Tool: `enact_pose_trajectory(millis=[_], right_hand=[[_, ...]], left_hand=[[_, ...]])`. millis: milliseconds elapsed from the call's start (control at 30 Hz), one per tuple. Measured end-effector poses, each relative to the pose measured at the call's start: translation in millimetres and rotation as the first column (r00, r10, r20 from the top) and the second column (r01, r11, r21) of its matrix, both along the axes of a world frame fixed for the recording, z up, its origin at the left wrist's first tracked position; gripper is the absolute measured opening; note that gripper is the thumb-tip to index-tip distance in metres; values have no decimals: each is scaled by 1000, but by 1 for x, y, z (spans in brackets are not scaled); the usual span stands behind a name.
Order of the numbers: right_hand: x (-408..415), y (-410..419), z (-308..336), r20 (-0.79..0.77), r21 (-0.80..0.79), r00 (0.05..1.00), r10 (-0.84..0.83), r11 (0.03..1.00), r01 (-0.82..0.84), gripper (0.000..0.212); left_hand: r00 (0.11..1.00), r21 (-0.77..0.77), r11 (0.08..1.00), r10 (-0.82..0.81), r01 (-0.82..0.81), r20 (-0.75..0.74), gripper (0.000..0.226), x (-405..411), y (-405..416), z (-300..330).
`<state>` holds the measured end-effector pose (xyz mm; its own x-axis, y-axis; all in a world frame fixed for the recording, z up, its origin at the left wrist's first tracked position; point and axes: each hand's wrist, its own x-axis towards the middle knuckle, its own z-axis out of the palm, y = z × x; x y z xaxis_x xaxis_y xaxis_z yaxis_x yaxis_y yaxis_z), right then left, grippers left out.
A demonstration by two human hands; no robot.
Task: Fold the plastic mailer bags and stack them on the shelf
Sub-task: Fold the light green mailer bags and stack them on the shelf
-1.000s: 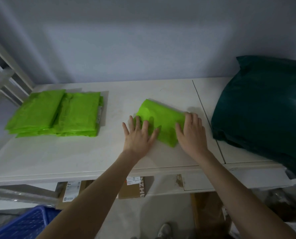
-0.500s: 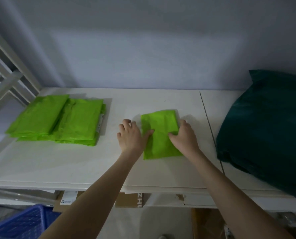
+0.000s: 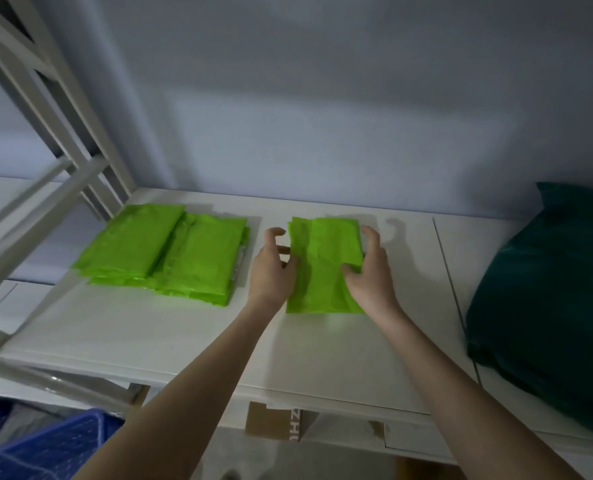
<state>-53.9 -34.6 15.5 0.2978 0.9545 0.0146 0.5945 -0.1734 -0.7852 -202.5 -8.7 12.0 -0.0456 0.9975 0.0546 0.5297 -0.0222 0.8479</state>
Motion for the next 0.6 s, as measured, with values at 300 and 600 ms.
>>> enact_pose_trajectory(millis=[300,600], right_hand=[[-102,38,24,73,14,991,108,994,-110,49],[-182,61,10,109,-50,985,132,991,-127,54]], left_hand=[[987,203,979,61,-29,-152,33,-101,35,22],[930,153,988,48,8,-363,33,-184,61,11]])
